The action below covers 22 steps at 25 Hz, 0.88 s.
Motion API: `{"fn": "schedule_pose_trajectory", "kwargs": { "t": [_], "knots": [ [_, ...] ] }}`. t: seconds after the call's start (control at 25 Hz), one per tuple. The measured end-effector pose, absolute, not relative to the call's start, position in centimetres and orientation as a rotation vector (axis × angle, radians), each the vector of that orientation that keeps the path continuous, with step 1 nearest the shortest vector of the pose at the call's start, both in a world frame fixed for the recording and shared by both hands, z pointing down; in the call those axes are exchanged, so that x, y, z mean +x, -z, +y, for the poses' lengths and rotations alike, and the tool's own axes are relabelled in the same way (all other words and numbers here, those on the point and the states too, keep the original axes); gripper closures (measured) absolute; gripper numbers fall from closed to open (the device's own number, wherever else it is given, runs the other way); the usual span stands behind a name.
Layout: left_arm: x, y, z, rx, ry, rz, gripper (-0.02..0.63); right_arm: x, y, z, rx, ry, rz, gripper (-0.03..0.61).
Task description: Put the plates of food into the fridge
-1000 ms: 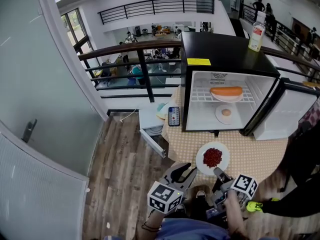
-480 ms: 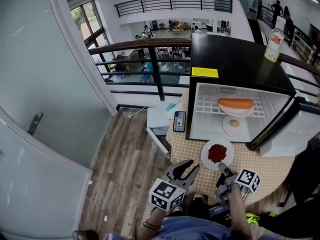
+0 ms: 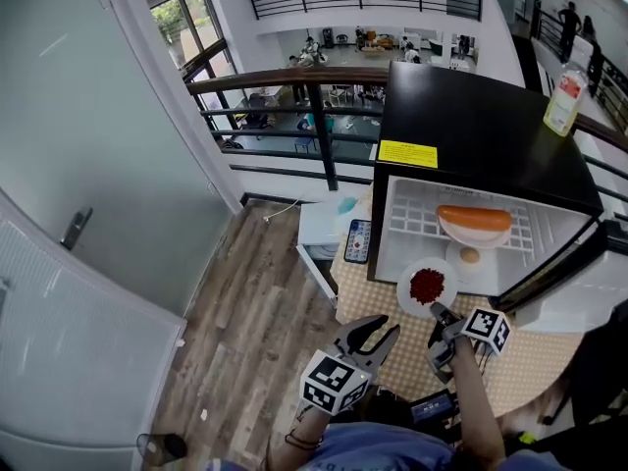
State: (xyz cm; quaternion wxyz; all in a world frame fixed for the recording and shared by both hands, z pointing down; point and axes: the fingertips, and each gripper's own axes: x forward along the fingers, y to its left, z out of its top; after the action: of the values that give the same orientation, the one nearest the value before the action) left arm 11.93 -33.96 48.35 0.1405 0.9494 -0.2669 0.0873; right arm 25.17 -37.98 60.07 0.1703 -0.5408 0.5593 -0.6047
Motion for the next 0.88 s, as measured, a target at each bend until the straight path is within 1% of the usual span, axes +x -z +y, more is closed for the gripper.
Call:
{"fn": "schedule_pose_trajectory", "kwargs": {
  "t": [0.4, 0.88],
  "knots": [
    [12.7, -48.8, -34.9, 2.728, -0.283, -0.797, 0.502, 26.0, -64.8, -41.9, -1.541, 1.849, 1.521, 0.554],
    [12.1, -47.9, -36.5, 2.737, -0.269, -0.834, 0.502, 26.8, -66.1, -45.8, -1.582, 1.798, 1.496, 0.552]
  ]
}}
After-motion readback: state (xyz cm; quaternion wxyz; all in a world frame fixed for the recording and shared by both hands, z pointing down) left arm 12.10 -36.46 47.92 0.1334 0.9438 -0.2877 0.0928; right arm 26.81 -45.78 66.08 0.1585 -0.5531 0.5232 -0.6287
